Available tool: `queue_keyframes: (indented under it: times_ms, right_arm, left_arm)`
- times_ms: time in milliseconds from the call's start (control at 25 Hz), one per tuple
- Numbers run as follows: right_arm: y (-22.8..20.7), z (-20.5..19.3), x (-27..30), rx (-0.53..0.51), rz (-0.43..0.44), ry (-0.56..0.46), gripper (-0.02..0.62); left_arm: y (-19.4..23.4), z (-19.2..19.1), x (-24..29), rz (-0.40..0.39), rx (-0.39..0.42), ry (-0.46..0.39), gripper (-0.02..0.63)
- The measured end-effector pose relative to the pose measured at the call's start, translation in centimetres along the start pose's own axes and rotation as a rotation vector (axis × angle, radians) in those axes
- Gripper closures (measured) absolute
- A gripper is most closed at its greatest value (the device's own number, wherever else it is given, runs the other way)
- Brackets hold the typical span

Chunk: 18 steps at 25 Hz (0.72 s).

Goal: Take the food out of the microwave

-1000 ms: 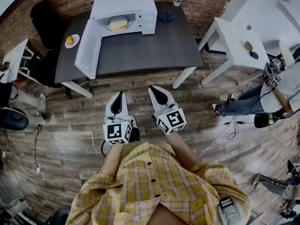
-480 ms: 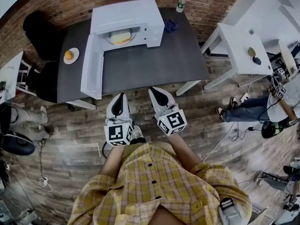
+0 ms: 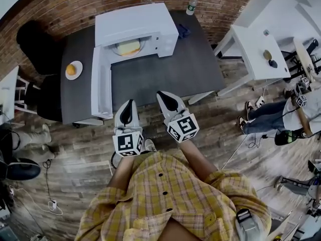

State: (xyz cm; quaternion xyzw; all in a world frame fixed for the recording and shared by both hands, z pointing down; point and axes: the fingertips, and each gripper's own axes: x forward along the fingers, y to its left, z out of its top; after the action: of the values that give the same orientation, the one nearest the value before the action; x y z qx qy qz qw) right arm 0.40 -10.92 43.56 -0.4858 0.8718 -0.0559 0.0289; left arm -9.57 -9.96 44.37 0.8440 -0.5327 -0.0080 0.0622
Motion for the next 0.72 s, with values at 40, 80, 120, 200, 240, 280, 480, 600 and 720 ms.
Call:
queue_keyframes:
  times_ms: [40, 80, 120, 200, 240, 280, 480, 600, 720]
  right_arm:
    - [-0.1, -0.1, 0.6, 0.000, -0.001, 0.003, 0.591]
    - [-0.2, -0.1, 1.1, 0.000, -0.001, 0.005, 0.591]
    - [-0.4, -0.2, 1.7, 0.002, -0.002, 0.005, 0.591]
    - [-0.5, -0.2, 2.7, 0.009, -0.004, 0.007, 0.591]
    - [-0.5, -0.2, 3.2, 0.012, -0.005, 0.009, 0.591]
    - [-0.6, -0.2, 3.6, 0.014, -0.005, 0.011, 0.591]
    - [-1.3, 0.1, 5.3, 0.028, -0.011, 0.015, 0.591]
    - [-1.9, -0.2, 5.8, 0.031, -0.016, 0.023, 0.591]
    - [-2.6, -0.5, 6.3, 0.039, -0.013, 0.033, 0.591]
  left_arm:
    - [0.4, -0.1, 0.4, -0.001, -0.004, 0.001, 0.604]
    - [0.8, -0.1, 0.8, -0.001, -0.007, 0.003, 0.604]
    - [1.2, -0.1, 1.2, -0.002, -0.010, 0.003, 0.604]
    - [1.8, -0.1, 1.8, -0.006, -0.012, 0.006, 0.606]
    - [2.1, -0.1, 2.1, -0.008, -0.013, 0.008, 0.604]
    - [2.3, -0.1, 2.3, -0.009, -0.014, 0.010, 0.604]
    - [3.2, 0.0, 3.9, -0.014, -0.014, 0.023, 0.604]
    - [3.5, -0.2, 4.7, -0.014, -0.018, 0.030, 0.604]
    - [3.6, -0.4, 5.5, -0.005, -0.021, 0.035, 0.604]
